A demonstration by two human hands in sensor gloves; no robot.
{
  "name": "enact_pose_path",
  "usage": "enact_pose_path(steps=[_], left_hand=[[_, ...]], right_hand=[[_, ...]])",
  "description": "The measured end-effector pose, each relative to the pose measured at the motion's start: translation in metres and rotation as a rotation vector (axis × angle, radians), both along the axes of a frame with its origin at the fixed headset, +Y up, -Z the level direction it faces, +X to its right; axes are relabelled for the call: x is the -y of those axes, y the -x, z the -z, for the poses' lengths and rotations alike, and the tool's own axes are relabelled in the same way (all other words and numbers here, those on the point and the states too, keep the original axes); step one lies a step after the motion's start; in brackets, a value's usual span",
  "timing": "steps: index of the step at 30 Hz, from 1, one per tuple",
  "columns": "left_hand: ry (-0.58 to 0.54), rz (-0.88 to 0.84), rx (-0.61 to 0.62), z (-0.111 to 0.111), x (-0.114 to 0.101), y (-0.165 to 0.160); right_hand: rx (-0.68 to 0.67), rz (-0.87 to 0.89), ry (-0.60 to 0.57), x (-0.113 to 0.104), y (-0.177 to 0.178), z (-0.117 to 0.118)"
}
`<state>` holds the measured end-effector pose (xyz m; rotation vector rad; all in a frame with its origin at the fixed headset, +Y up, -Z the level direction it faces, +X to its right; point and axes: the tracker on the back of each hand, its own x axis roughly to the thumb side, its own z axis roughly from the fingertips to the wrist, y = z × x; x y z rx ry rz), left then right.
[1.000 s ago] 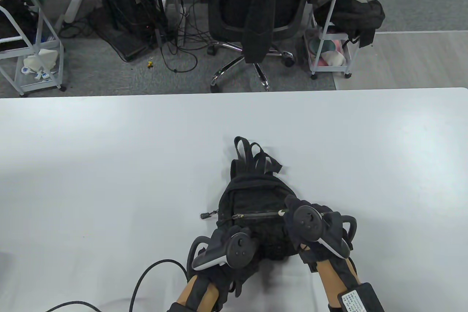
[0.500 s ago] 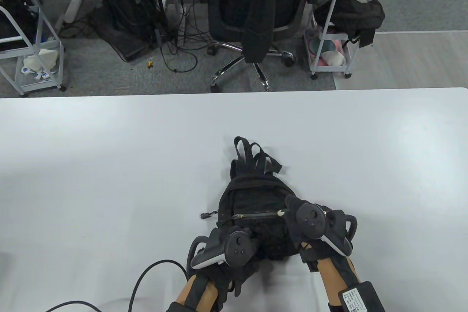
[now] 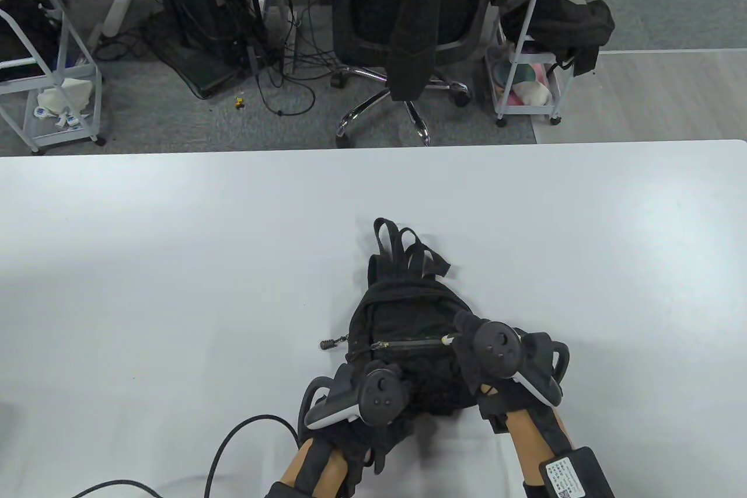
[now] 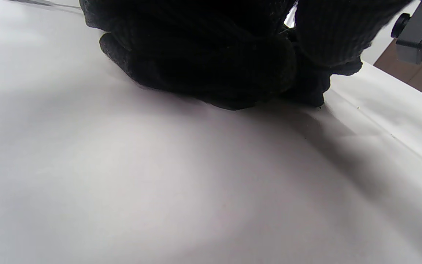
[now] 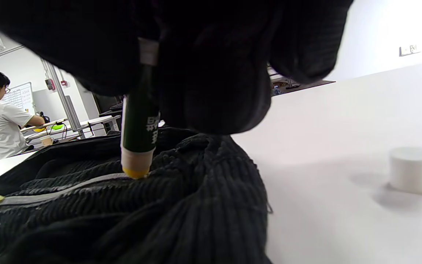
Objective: Apply lubricant on backpack
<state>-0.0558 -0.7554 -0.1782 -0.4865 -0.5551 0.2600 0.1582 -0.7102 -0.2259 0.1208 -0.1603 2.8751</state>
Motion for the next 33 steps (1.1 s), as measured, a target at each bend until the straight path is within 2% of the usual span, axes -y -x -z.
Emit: enact_pose_path(steps=[5, 12, 21, 28, 33], left_hand=[[0.004, -0.005, 0.0, 0.0, 0.0, 0.001], [0.003, -0.001, 0.002, 0.0, 0.0, 0.0], [0.006, -0.004, 0.002, 0.0, 0.0, 0.0], [0.004, -0.001, 0.003, 0.0, 0.0, 0.0], [0.004, 0.0, 0.003, 0.0, 0.0, 0.0]], right_hand=[[-0.029, 0.017, 0.0, 0.001, 0.01, 0.0], [0.013, -0.038, 0.003, -0.001, -0.003, -0.001], [-0.023, 0.039, 0.01, 0.003, 0.009, 0.0], [0.013, 0.002, 0.02, 0.001, -0.008, 0.0], [-0.015, 0.05, 0.012, 0.005, 0.002, 0.001]])
